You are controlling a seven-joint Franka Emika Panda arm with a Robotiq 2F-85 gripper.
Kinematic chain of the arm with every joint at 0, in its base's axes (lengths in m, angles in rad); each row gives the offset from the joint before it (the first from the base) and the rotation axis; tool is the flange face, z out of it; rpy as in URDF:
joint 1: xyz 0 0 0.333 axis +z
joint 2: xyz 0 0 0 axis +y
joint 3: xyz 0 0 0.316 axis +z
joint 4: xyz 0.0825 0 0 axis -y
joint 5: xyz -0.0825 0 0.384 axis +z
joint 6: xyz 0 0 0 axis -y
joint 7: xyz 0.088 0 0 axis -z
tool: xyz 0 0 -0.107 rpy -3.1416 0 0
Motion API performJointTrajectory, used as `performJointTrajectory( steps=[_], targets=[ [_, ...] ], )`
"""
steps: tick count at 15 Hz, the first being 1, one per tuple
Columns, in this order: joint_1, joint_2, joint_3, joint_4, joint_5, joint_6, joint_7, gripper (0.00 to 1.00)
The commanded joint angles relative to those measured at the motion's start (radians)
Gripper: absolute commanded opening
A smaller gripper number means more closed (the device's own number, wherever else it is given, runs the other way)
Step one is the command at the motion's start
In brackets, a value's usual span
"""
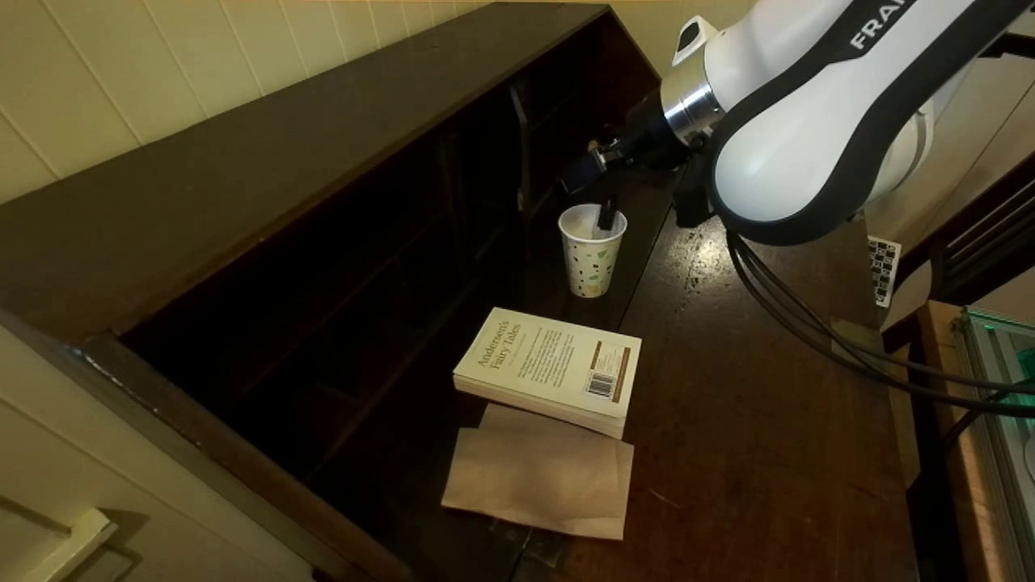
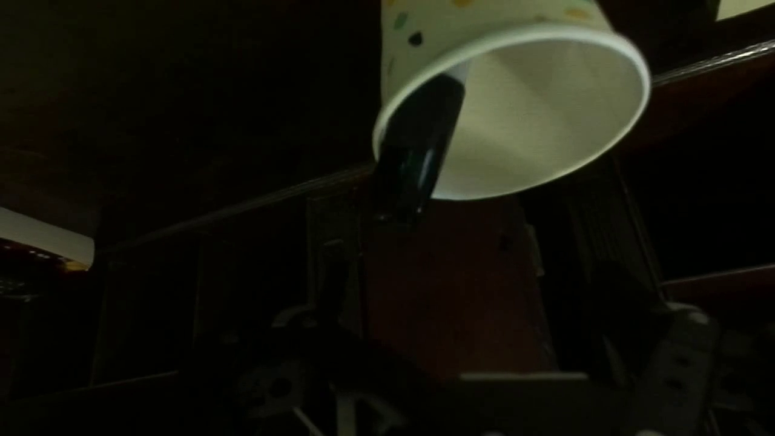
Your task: Move the cup, then pick up the marker and put it in the cup
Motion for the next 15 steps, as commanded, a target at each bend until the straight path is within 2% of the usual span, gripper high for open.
performJointTrajectory(
  steps=[1,5,9,15],
  targets=[
    [-0.006,-0.029,0.003,-0.014,-0.012,-0.015,0.006,1.00],
    [-0.006,-0.060,-0.003,-0.014,-0.001,-0.042,-0.006,1.00],
    [-0.012,-0.109,-0.006,-0.015,0.000,-0.121,-0.011,1.00],
    [-0.020,-0.206,-0.025,-0.008,-0.006,-0.340,-0.025,1.00]
  ],
)
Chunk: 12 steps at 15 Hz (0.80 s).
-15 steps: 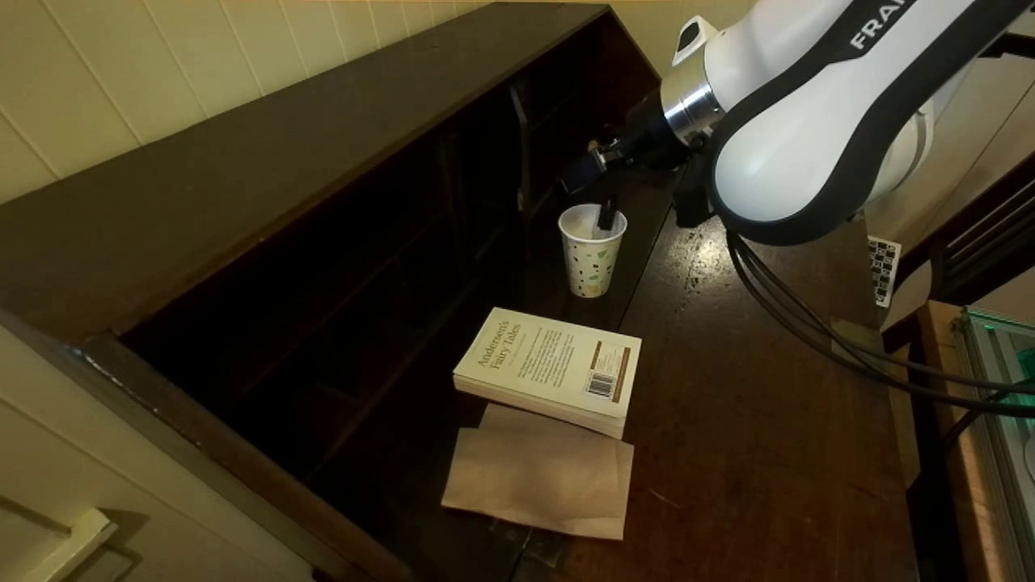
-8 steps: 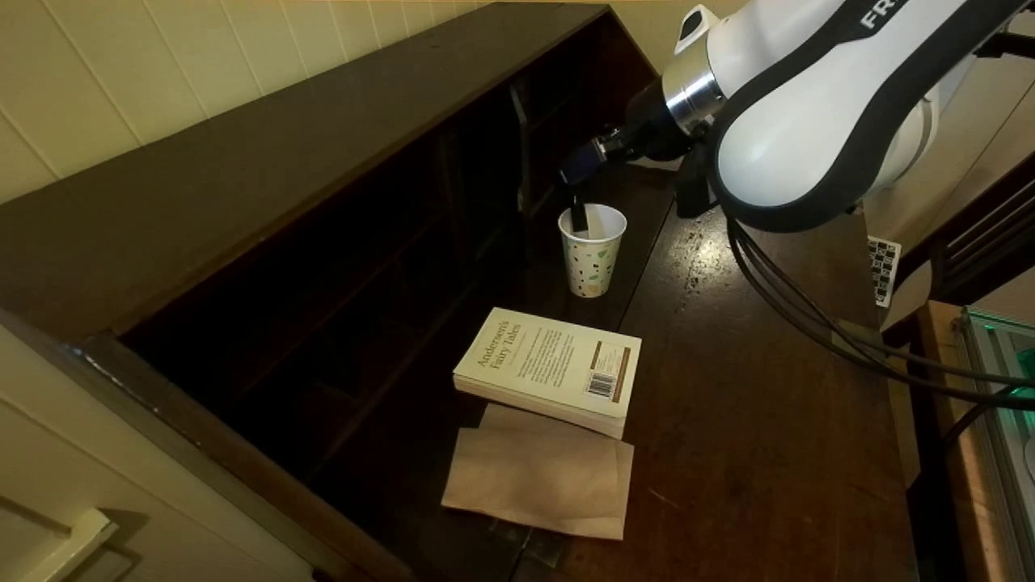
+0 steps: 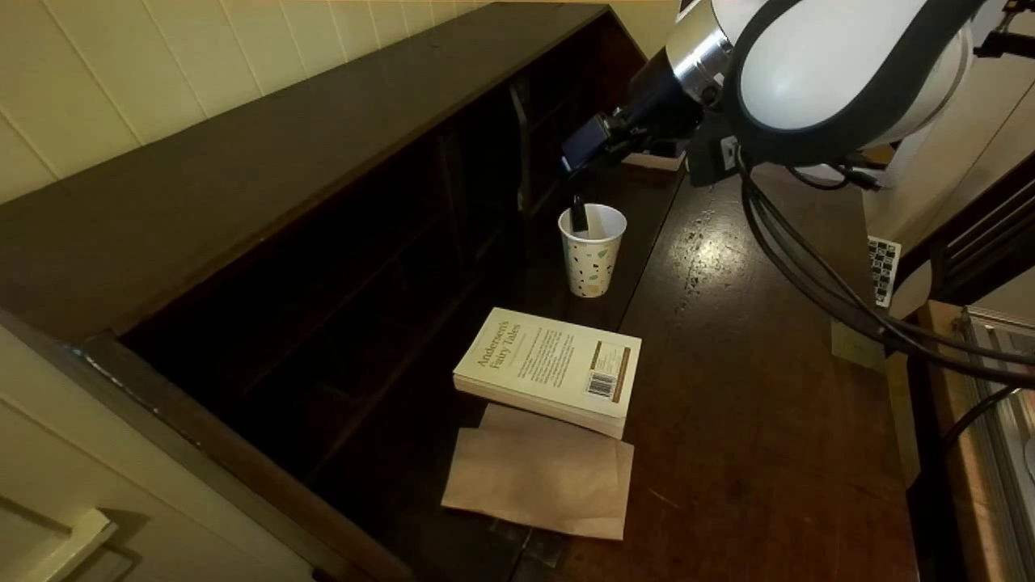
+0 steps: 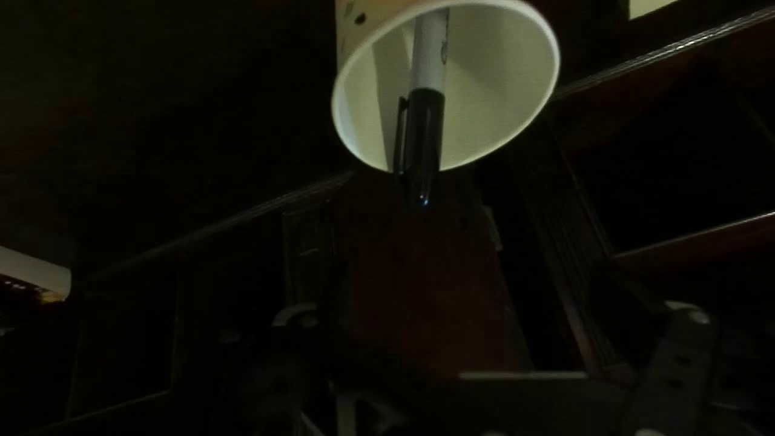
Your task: Move the cup, then pick up the marker and put it in the cup
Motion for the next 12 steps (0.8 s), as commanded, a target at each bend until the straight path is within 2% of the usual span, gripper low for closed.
performJointTrajectory(
  steps=[1,2,3,4,5,12],
  targets=[
    [-0.013,-0.077,-0.018,-0.008,-0.005,-0.140,-0.031,1.00],
    [-0.016,-0.088,-0.022,-0.007,-0.010,-0.173,-0.031,1.00],
    [-0.064,-0.098,-0.009,-0.017,-0.129,-0.201,0.059,1.00],
    [-0.073,-0.104,-0.010,-0.014,-0.151,-0.227,0.063,1.00],
    [-0.058,-0.109,-0.025,-0.005,-0.105,-0.259,0.007,1.00],
    [-0.101,-0.157,-0.018,0.016,-0.180,-0.435,0.047,1.00]
  ],
)
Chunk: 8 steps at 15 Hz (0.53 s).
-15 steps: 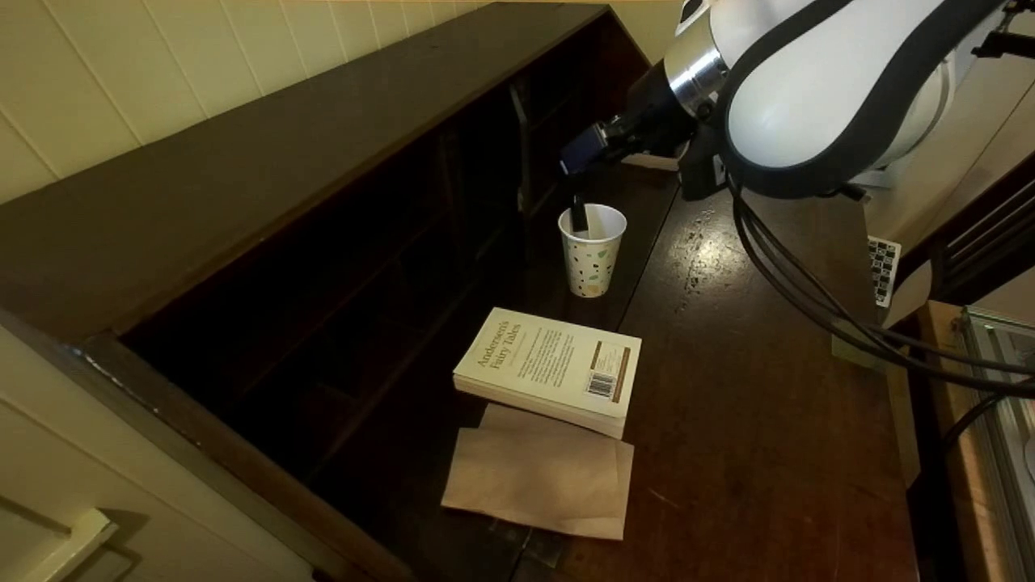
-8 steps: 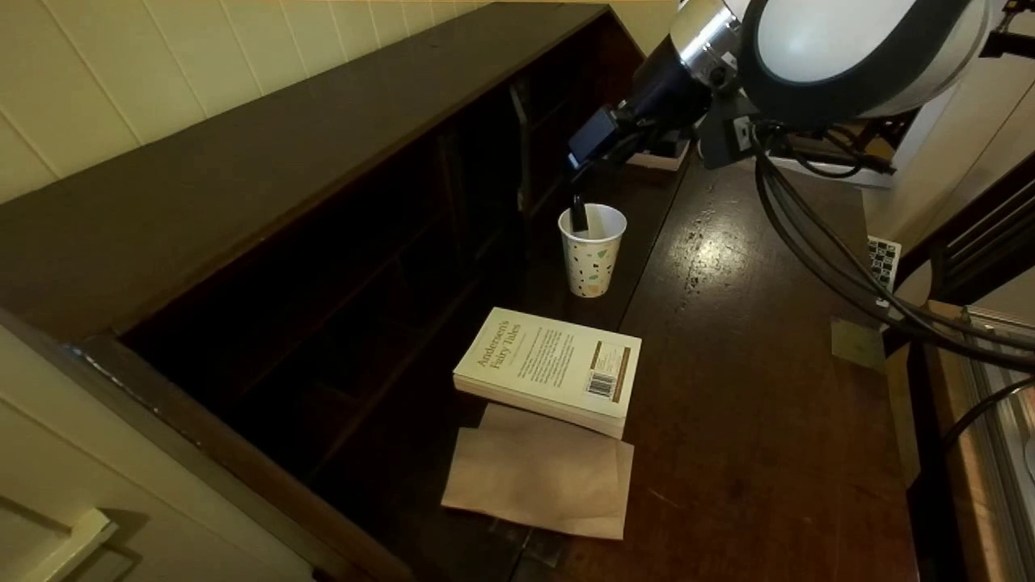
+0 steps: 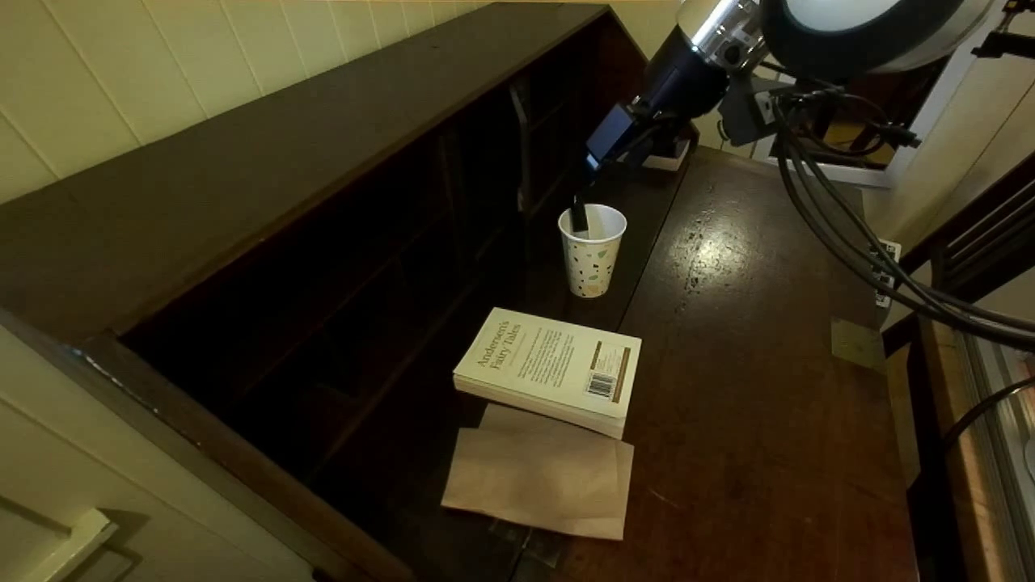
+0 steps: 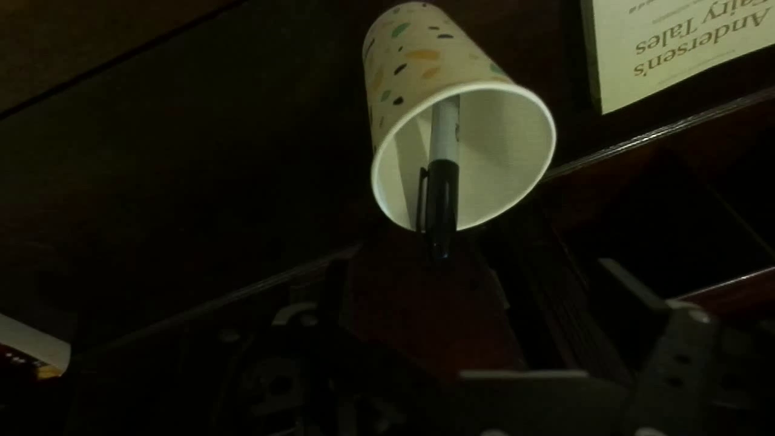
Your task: Move the cup, then pick up the marker and put it in the cup
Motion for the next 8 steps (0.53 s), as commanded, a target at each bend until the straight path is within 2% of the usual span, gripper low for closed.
performJointTrajectory(
  steps=[1,8],
  targets=[
    [-0.025,-0.049,0.005,0.009,-0.064,-0.105,0.031,1.00],
    [-0.066,-0.072,0.015,0.034,-0.212,-0.216,0.109,1.00]
  ],
)
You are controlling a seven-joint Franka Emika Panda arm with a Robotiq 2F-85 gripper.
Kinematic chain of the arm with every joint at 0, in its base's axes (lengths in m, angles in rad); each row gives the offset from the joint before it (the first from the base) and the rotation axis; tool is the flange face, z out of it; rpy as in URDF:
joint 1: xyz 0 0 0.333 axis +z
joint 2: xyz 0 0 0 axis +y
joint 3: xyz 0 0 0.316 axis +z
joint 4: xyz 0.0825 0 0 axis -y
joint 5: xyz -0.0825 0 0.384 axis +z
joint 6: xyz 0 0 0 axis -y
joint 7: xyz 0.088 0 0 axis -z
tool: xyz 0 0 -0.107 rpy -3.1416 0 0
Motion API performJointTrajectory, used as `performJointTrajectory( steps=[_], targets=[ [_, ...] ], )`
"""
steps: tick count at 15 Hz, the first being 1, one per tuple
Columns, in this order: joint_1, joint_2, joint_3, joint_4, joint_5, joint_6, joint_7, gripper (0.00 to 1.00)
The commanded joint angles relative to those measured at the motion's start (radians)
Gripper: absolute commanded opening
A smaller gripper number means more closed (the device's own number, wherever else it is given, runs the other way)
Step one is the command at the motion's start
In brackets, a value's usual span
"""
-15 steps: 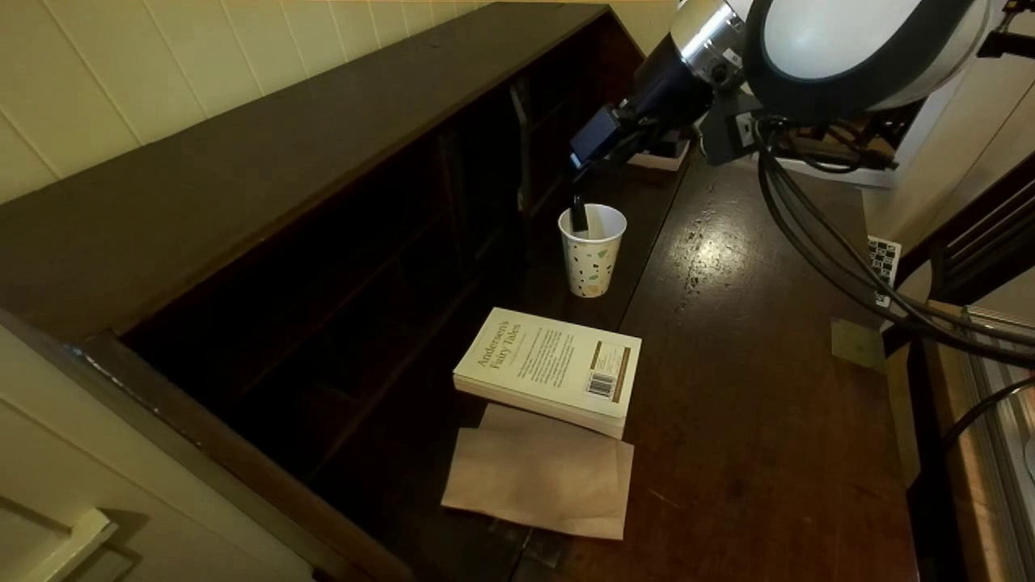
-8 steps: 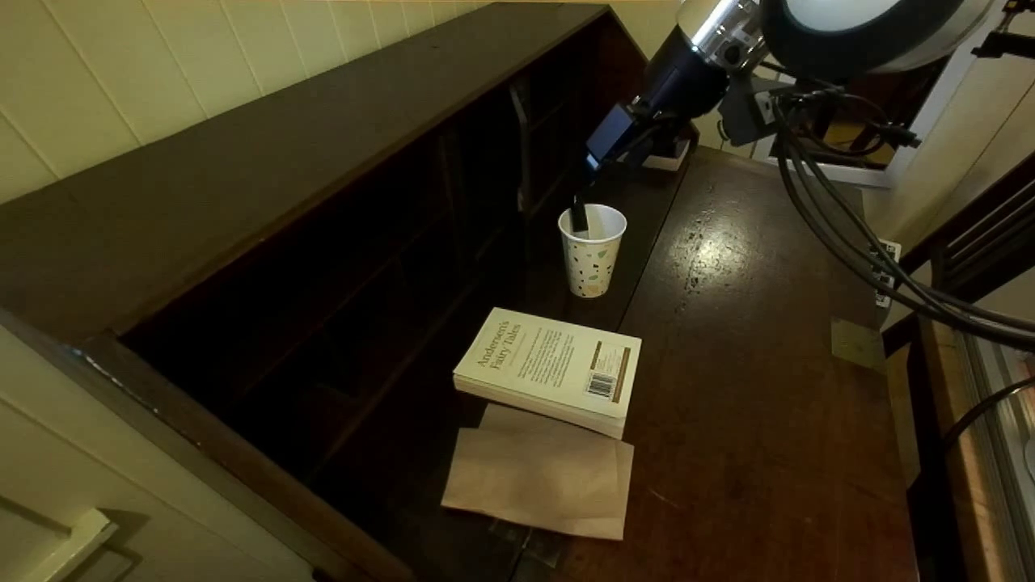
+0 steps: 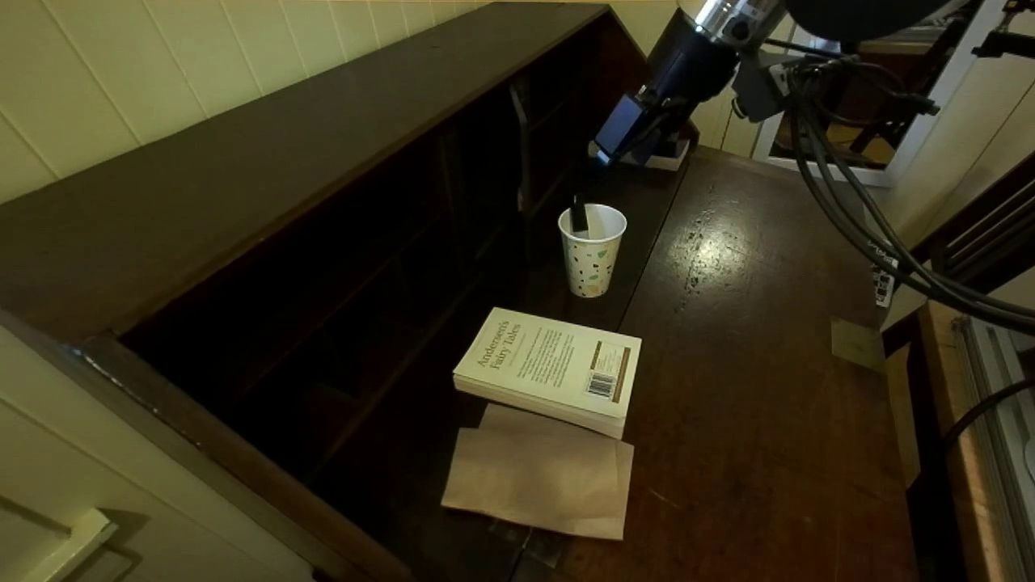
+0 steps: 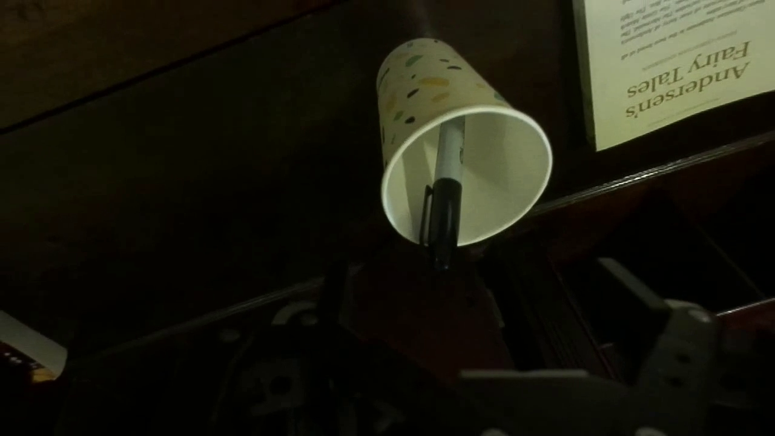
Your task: Move the cup, then pick up the marker and put it in the cup
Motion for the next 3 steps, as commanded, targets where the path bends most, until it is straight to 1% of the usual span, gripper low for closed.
performJointTrajectory(
  steps=[1,3],
  targets=[
    [-0.006,-0.003,0.002,0.003,-0.020,-0.013,0.014,1.00],
    [-0.011,-0.008,0.004,0.006,-0.037,-0.025,0.025,1.00]
  ],
)
